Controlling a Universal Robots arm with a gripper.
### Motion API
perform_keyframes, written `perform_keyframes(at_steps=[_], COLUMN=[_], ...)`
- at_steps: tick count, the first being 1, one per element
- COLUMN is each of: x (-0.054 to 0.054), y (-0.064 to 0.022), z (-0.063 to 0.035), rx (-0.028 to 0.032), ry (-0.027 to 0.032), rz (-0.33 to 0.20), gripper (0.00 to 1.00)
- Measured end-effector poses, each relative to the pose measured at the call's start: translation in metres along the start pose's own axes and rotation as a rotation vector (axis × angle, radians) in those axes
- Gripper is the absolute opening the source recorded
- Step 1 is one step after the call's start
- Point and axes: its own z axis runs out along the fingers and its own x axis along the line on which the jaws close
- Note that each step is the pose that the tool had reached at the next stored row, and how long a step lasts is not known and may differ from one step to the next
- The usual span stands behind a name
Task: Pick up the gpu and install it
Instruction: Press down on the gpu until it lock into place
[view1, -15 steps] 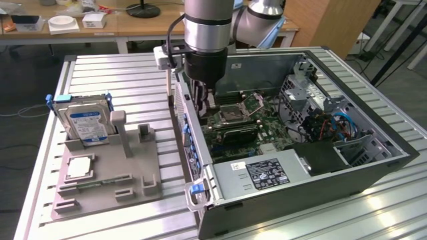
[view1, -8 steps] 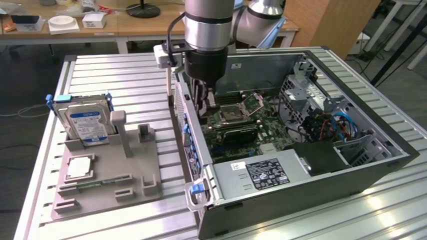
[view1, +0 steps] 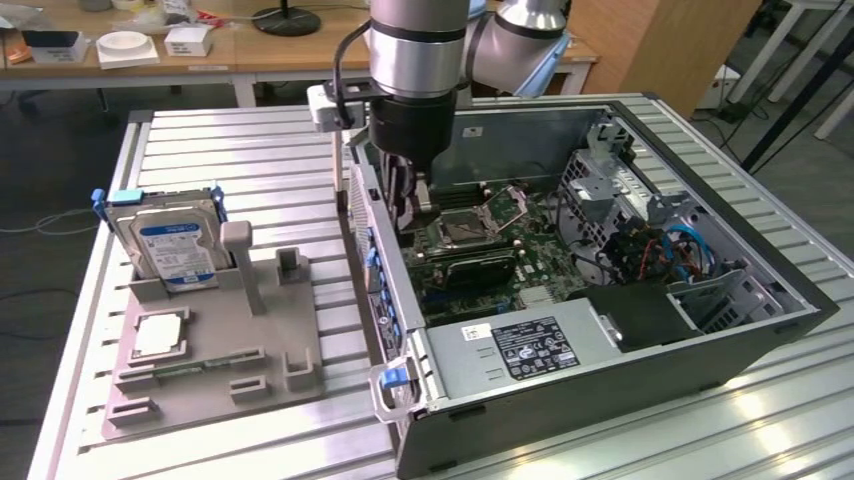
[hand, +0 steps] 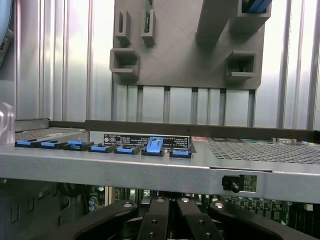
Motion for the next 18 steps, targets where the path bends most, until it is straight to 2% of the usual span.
perform_keyframes(at_steps=[4,18], x=[0.0002,-0.0002], y=[0.0015,0.0061], z=[-0.0023,0.0012], rx=[-0.0003,0.0010], ry=[0.0007,0.0009], rz=[0.002,0.002], gripper=[0.11,0.11])
